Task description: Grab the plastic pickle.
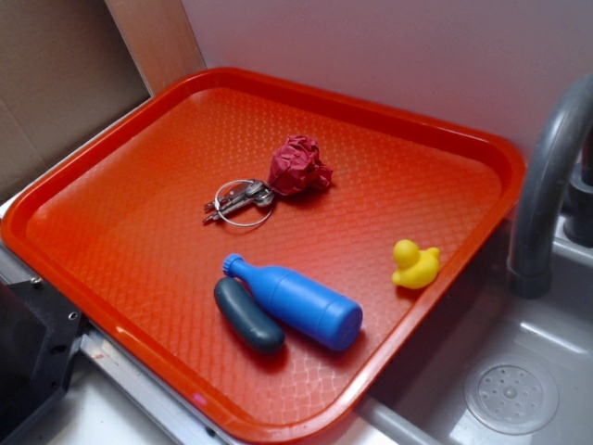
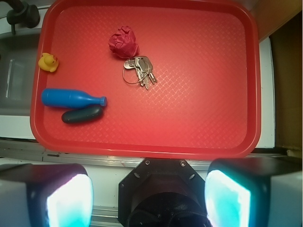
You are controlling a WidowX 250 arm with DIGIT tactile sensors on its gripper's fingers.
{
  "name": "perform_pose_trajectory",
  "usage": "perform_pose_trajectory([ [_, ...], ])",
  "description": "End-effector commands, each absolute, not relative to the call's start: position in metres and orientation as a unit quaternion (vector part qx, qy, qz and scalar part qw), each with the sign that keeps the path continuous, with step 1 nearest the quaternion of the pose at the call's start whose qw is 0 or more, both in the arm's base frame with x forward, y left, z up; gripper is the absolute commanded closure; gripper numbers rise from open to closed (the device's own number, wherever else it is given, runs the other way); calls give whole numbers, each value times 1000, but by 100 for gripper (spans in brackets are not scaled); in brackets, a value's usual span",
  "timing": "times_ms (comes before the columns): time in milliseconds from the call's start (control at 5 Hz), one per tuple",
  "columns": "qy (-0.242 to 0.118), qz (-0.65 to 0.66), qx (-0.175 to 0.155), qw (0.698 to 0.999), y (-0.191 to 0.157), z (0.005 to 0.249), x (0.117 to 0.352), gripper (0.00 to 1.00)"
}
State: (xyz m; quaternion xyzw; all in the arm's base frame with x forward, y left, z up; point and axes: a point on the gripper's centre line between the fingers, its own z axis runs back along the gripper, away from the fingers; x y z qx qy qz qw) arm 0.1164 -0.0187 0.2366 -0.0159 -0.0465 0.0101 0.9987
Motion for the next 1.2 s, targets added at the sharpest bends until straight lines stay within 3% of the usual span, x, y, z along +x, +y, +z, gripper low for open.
perform_pose_trajectory([
  [0,-46,10,-16,999,-19,237,116,0],
  [200,39,45,-51,997,-45,187,153,0],
  [400,34,105,-46,993,-65,136,162,0],
  [600,12,91,-106,990,-85,95,161,0],
  [800,61,62,-139,987,-109,64,155,0],
  [1000,63,46,-142,987,-119,54,157,0],
])
